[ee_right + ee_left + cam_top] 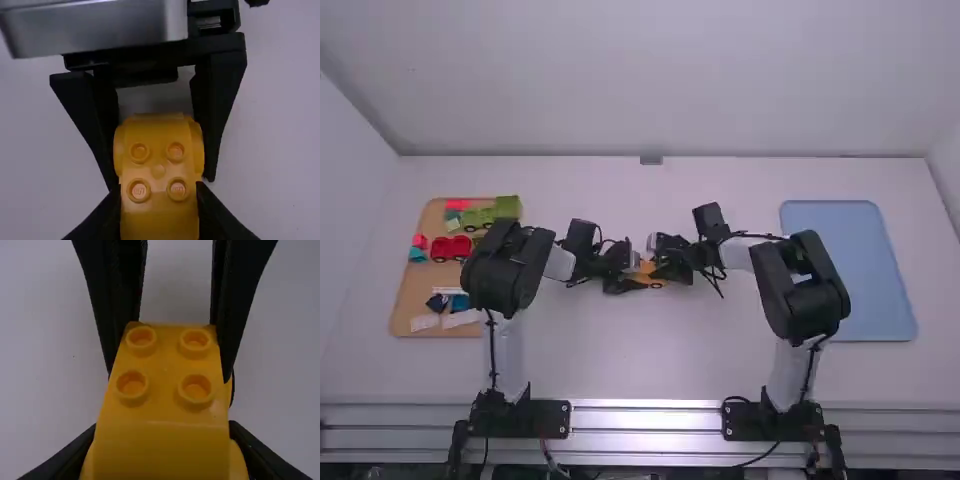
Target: Assemble lego blocks to make yellow taxi
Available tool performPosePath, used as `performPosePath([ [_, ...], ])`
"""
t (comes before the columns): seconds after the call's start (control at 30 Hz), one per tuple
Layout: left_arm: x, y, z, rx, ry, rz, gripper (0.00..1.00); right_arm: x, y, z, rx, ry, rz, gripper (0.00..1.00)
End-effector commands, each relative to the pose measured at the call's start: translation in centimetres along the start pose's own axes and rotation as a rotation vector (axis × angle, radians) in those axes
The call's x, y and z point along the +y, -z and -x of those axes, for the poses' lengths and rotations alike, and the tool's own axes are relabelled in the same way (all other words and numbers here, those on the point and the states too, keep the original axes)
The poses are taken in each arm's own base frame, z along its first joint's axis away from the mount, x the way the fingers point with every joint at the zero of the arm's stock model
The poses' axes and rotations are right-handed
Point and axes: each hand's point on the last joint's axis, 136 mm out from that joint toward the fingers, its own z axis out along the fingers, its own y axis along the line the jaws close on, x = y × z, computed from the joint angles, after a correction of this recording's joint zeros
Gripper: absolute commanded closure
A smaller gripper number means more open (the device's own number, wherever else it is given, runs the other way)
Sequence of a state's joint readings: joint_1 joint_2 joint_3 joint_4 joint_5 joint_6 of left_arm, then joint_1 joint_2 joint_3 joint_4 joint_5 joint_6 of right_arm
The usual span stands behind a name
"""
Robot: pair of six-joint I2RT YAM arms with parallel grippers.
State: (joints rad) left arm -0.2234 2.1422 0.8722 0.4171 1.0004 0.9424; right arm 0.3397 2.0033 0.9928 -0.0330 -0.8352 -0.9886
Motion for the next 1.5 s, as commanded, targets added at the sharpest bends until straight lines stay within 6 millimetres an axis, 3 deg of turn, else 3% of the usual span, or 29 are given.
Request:
performPosePath([
  [0.0, -0.5, -0.5, -1.3, 0.051, 0.054, 0.002, 0.72, 0.1, -0.8, -1.1, 0.002, -0.071, 0.028, 0.63],
  [0.2, -0.4, -0.5, -1.3, 0.051, 0.054, 0.003, 0.73, -0.4, 0.5, 0.9, -0.128, -0.032, 0.057, 0.59],
  [0.33, -0.4, -0.5, -1.3, 0.054, 0.053, 0.004, 0.72, -0.5, 2.5, 3.1, -0.283, 0.033, 0.090, 0.53],
  [0.43, -0.4, -0.5, -1.3, 0.053, 0.053, 0.004, 0.63, -0.8, 4.6, 4.3, -0.383, 0.060, 0.094, 0.48],
  [0.53, -0.4, -0.5, -1.4, 0.054, 0.060, 0.004, 0.31, -1.7, 6.8, 3.7, -0.417, 0.020, 0.062, 0.08],
  [0.57, -0.4, -0.5, -1.4, 0.054, 0.062, 0.005, 0.21, -1.9, 7.1, 3.2, -0.406, -0.005, 0.052, 0.01],
  [0.6, -0.4, -0.5, -1.4, 0.055, 0.063, 0.004, 0.14, -2.0, 7.2, 2.9, -0.402, -0.017, 0.048, 0.01],
  [0.63, -0.4, -0.5, -1.4, 0.056, 0.070, 0.007, 0.01, -2.0, 7.4, 2.2, -0.383, -0.042, 0.039, 0.01],
  [0.83, 1.5, 0.7, -1.8, 0.182, 0.215, 0.115, 0.01, -0.9, 6.4, -1.9, -0.257, -0.055, -0.008, 0.01],
  [1.03, 2.2, 4.1, 1.1, 0.333, 0.217, 0.143, 0.01, -0.6, 3.4, -4.0, -0.150, -0.127, -0.091, 0.01],
  [1.2, 3.4, 8.7, 5.7, 0.465, 0.277, 0.220, 0.01, 0.1, 1.2, -2.4, -0.150, -0.011, -0.106, 0.01],
  [1.3, 4.3, 11.4, 8.2, 0.484, 0.390, 0.303, 0.01, -0.7, 0.4, -2.0, -0.102, -0.047, -0.128, 0.01],
  [1.47, 6.1, 14.3, 10.9, 0.430, 0.573, 0.492, 0.01, -1.7, -1.7, -0.8, -0.079, -0.012, -0.113, 0.01],
])
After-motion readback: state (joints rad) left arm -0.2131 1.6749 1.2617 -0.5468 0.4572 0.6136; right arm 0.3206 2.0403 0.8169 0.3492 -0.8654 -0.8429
